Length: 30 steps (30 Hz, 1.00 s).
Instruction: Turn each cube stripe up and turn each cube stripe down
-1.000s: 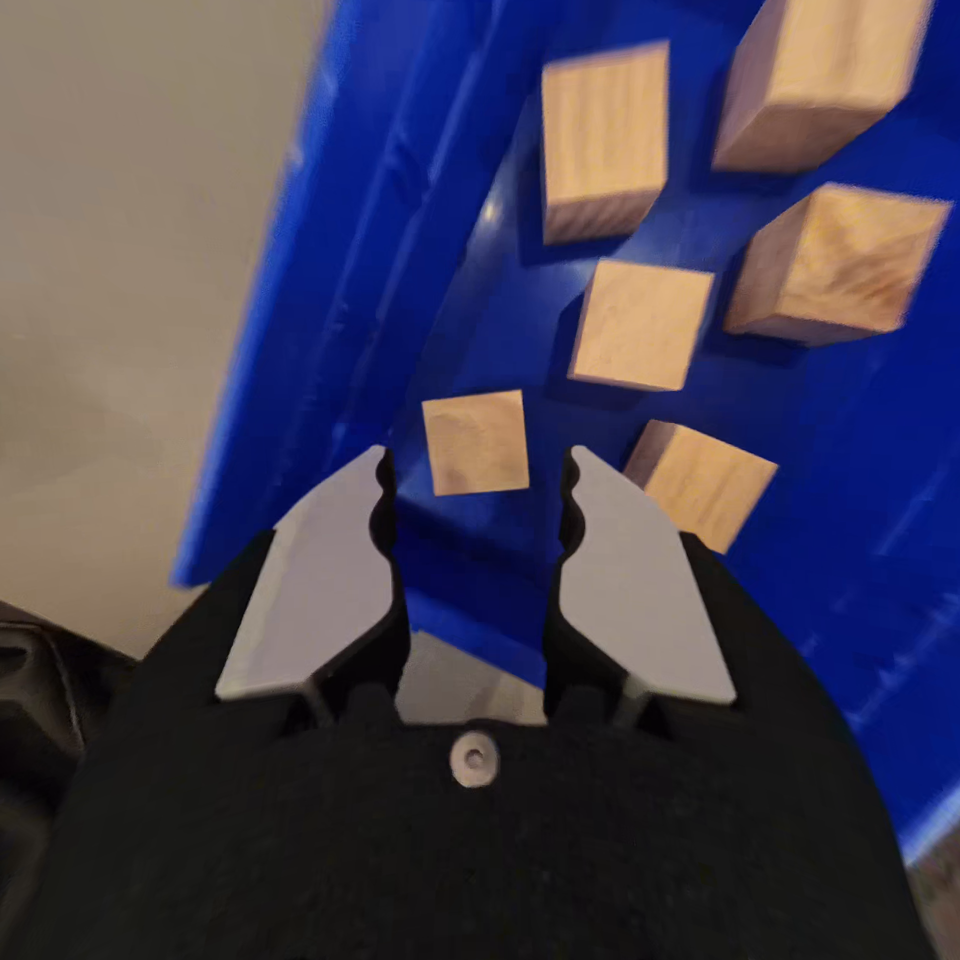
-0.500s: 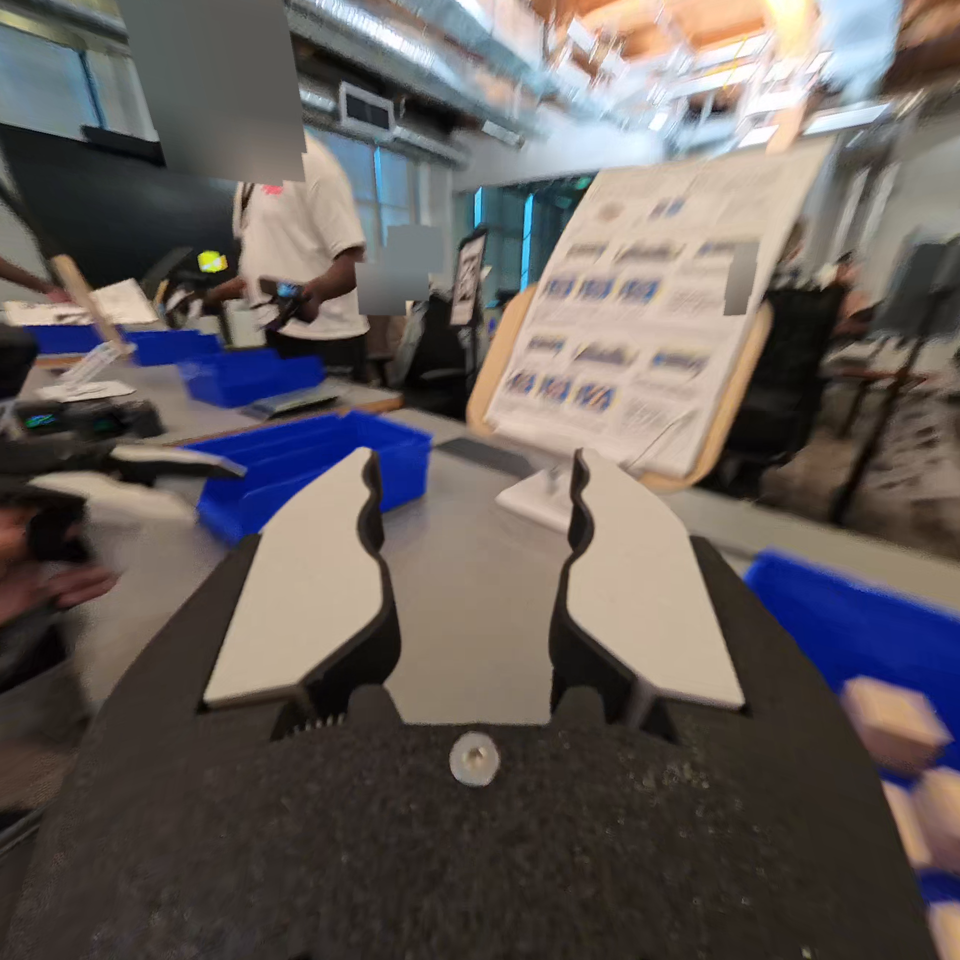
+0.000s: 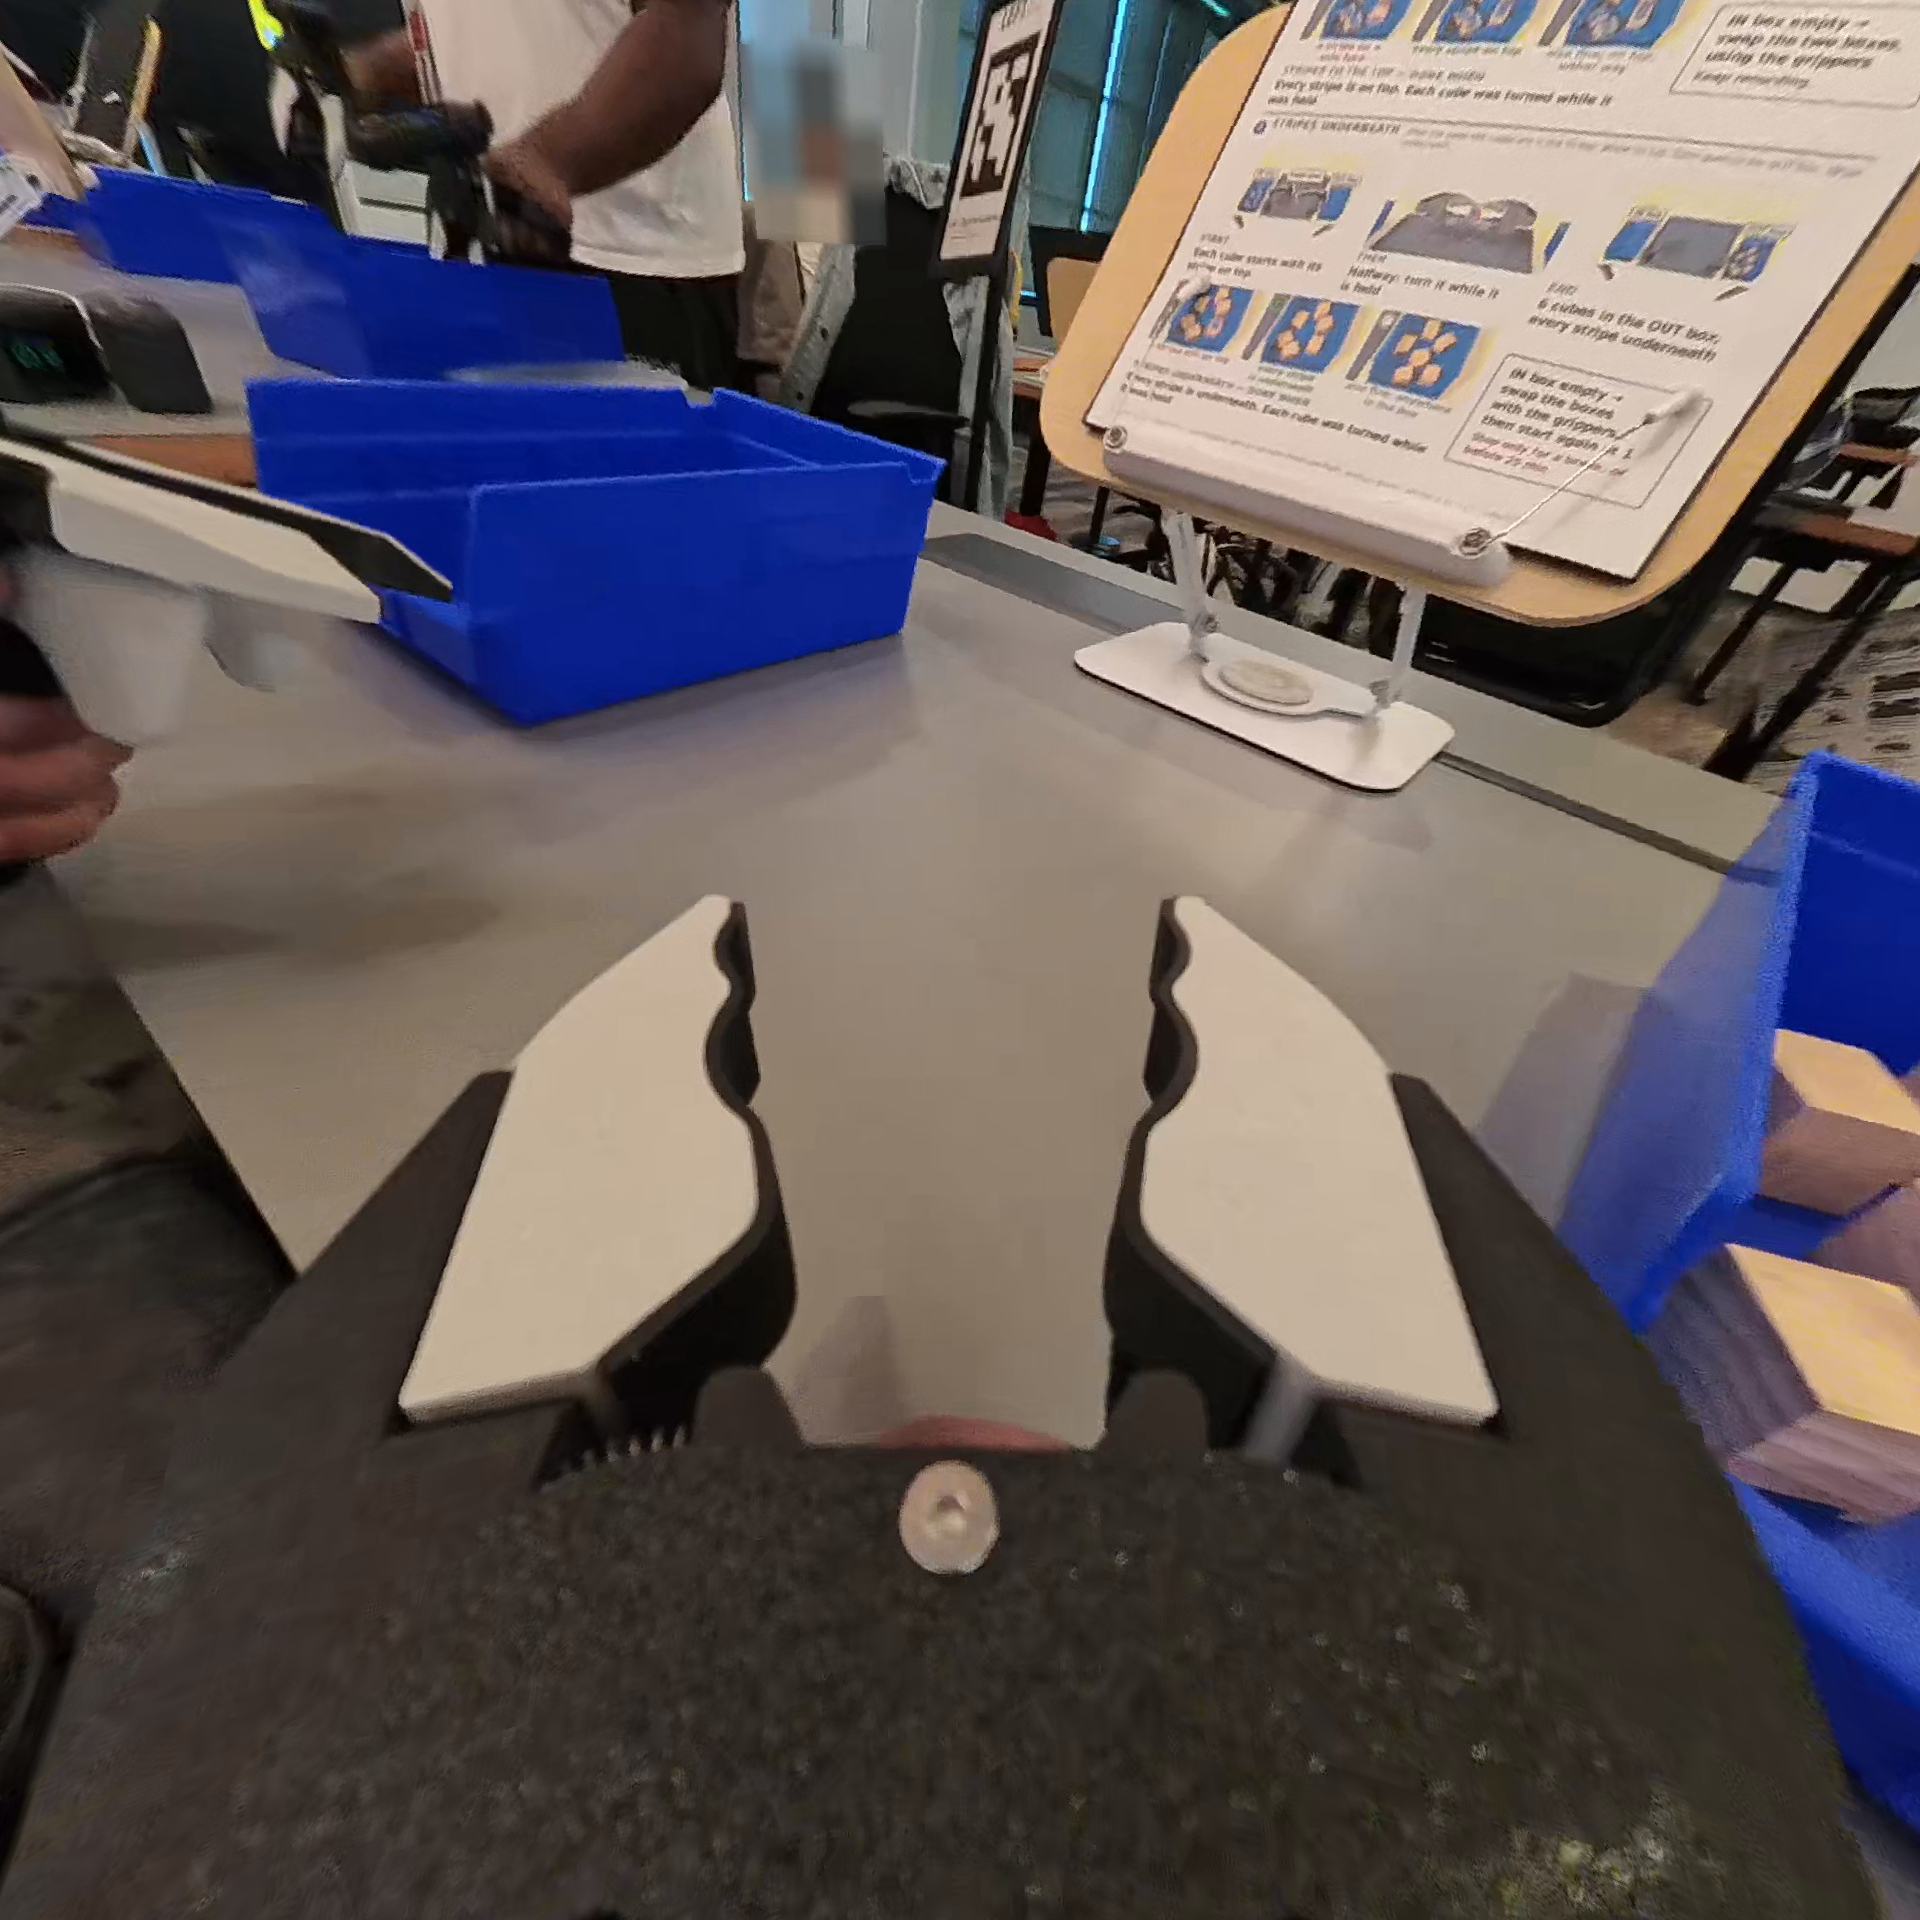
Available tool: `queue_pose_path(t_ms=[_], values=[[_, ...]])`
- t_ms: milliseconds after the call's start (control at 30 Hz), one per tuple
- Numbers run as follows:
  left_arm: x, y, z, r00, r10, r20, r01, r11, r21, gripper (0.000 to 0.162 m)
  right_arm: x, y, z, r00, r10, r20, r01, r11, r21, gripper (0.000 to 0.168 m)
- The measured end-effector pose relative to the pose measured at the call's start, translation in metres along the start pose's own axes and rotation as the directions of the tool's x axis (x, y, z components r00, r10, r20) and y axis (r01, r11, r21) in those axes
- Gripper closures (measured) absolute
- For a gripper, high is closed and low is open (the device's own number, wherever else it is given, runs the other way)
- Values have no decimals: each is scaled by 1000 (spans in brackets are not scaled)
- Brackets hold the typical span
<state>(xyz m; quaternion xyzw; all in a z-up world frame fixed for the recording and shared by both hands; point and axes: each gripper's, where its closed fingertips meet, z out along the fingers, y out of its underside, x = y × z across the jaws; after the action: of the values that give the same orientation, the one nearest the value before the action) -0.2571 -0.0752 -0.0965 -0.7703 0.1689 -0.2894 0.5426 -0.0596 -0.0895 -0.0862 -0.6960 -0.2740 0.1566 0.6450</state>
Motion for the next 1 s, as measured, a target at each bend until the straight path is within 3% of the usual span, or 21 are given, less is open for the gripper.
queue_pose_path(t_ms=[233, 567, 1000], values=[[-2, 9, 7, 1000, -2, -11, 2, 999, -46, 78, -2, 9, 5, 994, 100, 51, -99, 995, -25, 96], [-5, 25, 15, 1000, -6, 5, 7, 991, -130, 79, -4, 13, 4, 993, 99, 69, -96, 994, -44, 102], [10, 43, 36, 982, 170, 82, -140, 949, -283, 83, 21, 2, -9, 990, 139, 26, -139, 990, -9, 102]])
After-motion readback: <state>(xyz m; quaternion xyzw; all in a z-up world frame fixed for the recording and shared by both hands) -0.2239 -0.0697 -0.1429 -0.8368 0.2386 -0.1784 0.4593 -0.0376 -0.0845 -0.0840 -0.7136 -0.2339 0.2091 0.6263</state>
